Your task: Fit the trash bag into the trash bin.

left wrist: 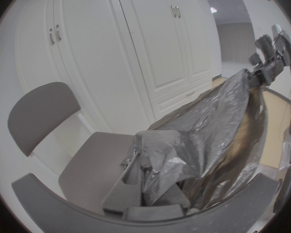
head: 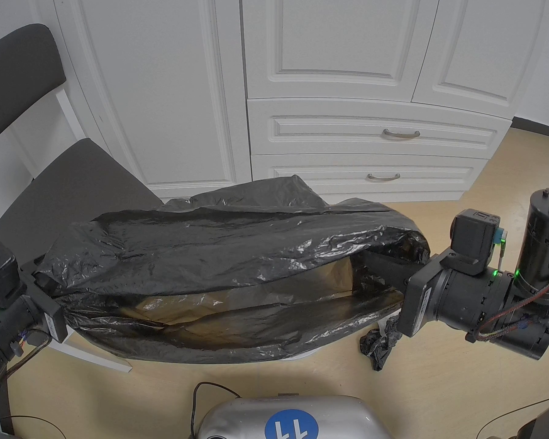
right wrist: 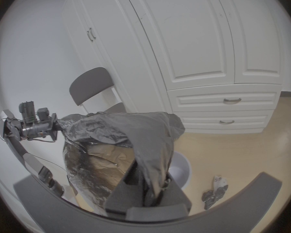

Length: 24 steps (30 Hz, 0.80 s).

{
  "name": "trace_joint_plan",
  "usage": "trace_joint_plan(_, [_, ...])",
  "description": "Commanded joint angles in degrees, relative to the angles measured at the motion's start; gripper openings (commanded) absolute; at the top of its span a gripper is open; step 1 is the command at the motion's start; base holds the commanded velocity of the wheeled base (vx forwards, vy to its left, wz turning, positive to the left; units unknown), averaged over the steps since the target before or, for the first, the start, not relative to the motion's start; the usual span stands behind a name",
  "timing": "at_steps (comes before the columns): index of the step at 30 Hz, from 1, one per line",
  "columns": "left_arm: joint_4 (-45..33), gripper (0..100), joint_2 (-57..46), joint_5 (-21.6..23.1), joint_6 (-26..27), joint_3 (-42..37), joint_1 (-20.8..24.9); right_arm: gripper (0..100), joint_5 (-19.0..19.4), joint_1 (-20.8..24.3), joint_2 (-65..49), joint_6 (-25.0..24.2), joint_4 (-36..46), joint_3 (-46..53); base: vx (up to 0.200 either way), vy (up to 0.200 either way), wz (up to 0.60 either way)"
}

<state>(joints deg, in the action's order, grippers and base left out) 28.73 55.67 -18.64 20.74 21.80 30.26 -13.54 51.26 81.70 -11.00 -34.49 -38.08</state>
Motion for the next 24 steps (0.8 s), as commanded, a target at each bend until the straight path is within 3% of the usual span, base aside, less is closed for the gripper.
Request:
trace_joint_plan(1, [-0.1,0,0.8,-3.9,1.8,-0.4,-0.3,0,1.2,0.2,2.4,-1.3,-0.1,0.0,0.000,0.000,0.00])
trace_joint_plan(24, [0.1,0,0.7,-5.2,2.9,-0.6,-0.2,0,1.2,1.9,2.7,-2.6,-0.1,0.1,0.000,0.000,0.00])
